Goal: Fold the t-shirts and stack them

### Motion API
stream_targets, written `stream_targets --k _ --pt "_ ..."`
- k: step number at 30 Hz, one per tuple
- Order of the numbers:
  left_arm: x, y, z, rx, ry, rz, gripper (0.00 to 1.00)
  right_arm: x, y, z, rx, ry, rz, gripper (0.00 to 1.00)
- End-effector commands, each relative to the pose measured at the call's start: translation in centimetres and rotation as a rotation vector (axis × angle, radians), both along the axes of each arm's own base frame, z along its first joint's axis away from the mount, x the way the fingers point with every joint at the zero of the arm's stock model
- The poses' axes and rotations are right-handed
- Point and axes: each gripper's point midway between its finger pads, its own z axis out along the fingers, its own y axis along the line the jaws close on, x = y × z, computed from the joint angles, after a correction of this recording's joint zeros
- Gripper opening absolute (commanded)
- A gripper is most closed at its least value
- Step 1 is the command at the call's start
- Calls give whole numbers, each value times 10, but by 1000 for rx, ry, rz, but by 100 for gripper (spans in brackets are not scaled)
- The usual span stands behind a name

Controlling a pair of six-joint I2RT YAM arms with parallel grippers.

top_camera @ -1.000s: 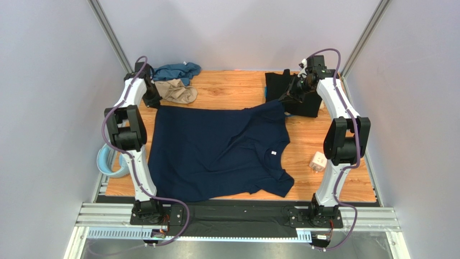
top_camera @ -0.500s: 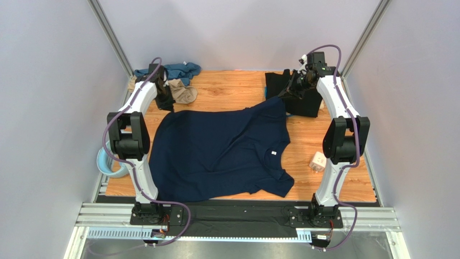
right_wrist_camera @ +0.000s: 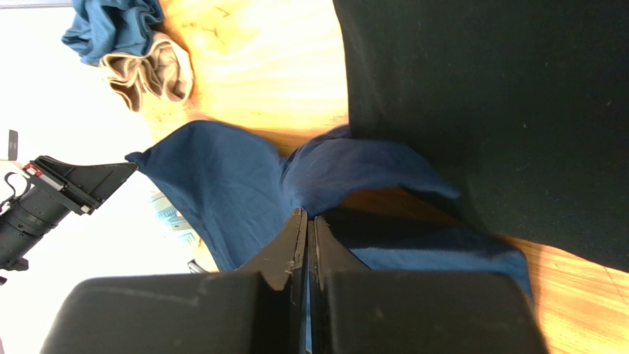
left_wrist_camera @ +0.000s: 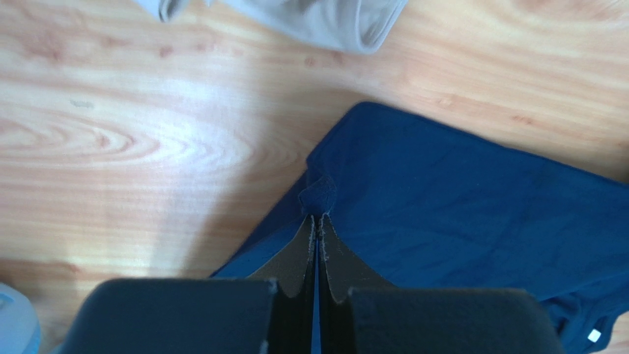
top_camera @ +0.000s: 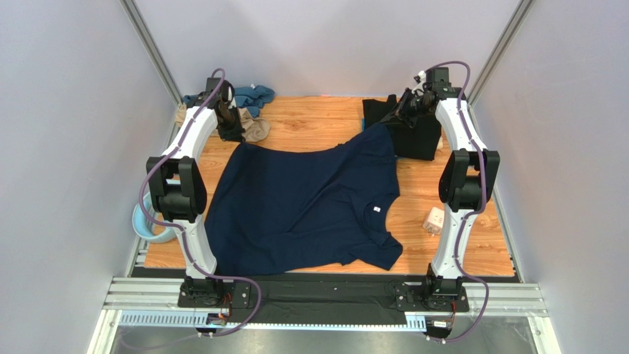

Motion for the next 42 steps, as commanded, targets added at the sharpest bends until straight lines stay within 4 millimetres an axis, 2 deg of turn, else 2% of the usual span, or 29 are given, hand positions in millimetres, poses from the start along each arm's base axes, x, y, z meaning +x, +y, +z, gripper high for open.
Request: stream_targets --k 1,6,12,24,31,37,40,42 --pt "15 -4 30 -27 -82 -25 0 12 2 53 39 -142 15 0" --pt "16 -8 48 -46 -130 -31 0 7 -12 57 11 -160 -2 0" --pt "15 -4 68 -30 -184 -15 0 3 -6 60 64 -152 31 0" --pt "9 12 117 7 -317 82 0 -17 -24 122 2 -304 -3 0" --pt "2 13 123 -16 -331 120 0 -28 -47 133 16 -306 -54 0" --pt "2 18 129 -9 -346 155 0 -37 -45 148 34 -331 -53 0" --pt "0 23 142 4 -377 181 0 -42 -40 162 67 -349 -51 0" --pt "-3 24 157 2 -412 188 0 -47 -33 173 99 -361 -40 0"
